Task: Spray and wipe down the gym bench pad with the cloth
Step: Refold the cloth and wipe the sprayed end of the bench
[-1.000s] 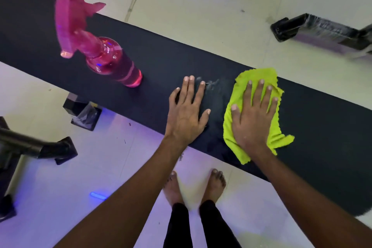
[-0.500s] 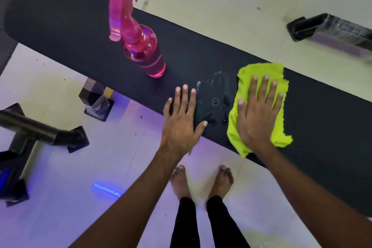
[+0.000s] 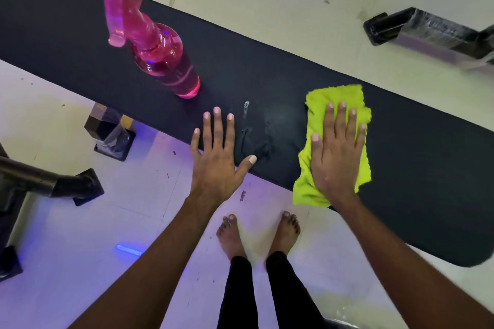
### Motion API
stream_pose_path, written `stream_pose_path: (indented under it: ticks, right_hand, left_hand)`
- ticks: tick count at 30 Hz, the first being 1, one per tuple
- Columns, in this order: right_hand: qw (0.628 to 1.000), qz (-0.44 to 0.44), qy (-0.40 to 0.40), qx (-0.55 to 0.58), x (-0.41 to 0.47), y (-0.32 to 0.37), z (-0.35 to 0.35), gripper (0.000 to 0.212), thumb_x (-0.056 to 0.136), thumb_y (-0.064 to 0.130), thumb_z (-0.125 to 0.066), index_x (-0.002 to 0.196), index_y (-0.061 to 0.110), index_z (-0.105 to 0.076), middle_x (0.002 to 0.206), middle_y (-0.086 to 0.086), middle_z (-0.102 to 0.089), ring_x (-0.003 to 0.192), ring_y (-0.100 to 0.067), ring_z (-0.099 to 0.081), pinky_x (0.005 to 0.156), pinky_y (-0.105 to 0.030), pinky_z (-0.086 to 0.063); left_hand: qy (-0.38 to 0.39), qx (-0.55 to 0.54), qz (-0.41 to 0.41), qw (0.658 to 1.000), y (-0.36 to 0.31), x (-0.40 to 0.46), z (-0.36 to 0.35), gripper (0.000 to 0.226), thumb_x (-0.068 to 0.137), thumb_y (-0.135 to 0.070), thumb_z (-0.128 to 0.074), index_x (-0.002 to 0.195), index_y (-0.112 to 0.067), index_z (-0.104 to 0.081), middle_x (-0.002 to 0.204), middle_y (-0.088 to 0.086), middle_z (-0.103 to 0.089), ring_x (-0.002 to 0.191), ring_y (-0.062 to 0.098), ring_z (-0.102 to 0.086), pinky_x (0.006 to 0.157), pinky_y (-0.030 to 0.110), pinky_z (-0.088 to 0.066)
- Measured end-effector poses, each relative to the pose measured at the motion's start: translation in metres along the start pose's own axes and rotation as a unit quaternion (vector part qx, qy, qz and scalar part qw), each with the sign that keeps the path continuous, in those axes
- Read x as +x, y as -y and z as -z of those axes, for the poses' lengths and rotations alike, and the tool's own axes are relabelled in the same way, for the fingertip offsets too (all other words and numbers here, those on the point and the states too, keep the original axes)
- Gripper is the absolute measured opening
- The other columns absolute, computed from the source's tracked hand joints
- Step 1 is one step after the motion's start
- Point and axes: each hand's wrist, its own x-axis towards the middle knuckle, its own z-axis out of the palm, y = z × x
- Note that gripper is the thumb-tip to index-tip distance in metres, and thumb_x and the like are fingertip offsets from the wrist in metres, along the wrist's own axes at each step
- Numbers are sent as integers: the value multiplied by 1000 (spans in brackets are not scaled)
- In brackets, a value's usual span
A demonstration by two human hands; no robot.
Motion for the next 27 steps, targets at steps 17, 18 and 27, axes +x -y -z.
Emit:
stream_pose_path:
  ticks: [17, 18, 27]
  right_hand:
    - [998, -56, -23, 1, -23, 28, -11, 68, 109, 41, -27, 169, 10, -14, 178, -13, -12, 165, -37, -10, 132, -60, -12]
    - [997, -70, -20, -5, -31, 41, -14, 70, 108, 42, -28, 168, 8, -15, 177, -15, -12, 164, -40, -10, 131, -61, -12]
    - [977, 208, 35, -24, 57, 29, -2, 68, 110, 44, -22, 170, 15, -10, 179, -7, -8, 166, -29, -7, 133, -55, -11]
  left_hand:
    - [21, 0, 5, 1000, -1, 1, 4, 93, 99, -74, -21, 168, -14, -3, 176, 14, 4, 164, 31, 3, 129, 55, -12]
    - [23, -2, 8, 1000, -2, 1, 5, 93, 99, -74, -21, 168, -14, -3, 176, 14, 4, 164, 31, 3, 129, 55, -12]
    - [65, -23, -12, 998, 4, 2, 17, 94, 95, -73, -19, 168, -17, 1, 176, 10, 12, 163, 27, 12, 129, 51, -8]
